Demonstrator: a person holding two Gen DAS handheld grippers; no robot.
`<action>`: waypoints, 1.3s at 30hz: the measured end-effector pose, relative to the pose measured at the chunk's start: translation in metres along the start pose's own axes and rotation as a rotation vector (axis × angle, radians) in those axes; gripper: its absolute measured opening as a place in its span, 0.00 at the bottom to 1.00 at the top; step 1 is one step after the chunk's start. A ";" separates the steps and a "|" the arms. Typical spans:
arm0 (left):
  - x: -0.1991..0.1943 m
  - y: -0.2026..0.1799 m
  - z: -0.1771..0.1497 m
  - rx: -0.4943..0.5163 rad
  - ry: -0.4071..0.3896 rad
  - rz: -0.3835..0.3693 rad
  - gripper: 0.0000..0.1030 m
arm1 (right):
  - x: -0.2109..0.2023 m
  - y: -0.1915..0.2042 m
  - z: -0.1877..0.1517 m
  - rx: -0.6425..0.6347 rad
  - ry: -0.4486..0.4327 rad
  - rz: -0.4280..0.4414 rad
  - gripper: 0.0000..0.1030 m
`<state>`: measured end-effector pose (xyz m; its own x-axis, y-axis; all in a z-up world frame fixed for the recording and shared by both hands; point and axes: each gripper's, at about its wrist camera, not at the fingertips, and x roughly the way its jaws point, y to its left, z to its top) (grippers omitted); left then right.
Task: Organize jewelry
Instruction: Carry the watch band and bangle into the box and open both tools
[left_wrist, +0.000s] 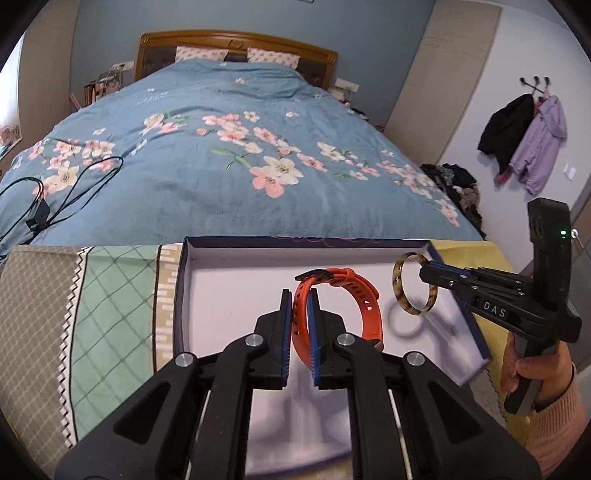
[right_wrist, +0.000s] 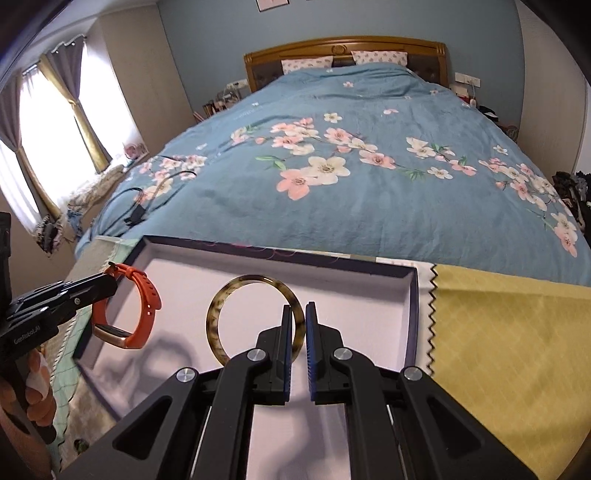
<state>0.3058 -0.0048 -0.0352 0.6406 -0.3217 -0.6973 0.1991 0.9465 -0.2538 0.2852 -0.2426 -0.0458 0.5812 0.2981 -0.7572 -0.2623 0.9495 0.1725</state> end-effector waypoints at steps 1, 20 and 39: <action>0.005 0.002 0.000 -0.002 0.005 0.005 0.08 | 0.004 0.001 0.001 0.000 0.010 -0.001 0.05; 0.079 0.022 0.018 -0.064 0.137 0.059 0.11 | 0.040 -0.003 0.017 0.070 0.103 -0.056 0.09; -0.063 -0.013 -0.030 0.116 -0.145 0.018 0.64 | -0.091 0.039 -0.050 -0.123 -0.173 0.097 0.46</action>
<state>0.2403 0.0027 -0.0082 0.7433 -0.3054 -0.5952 0.2649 0.9514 -0.1573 0.1835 -0.2379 -0.0017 0.6695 0.4099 -0.6195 -0.4090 0.8996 0.1532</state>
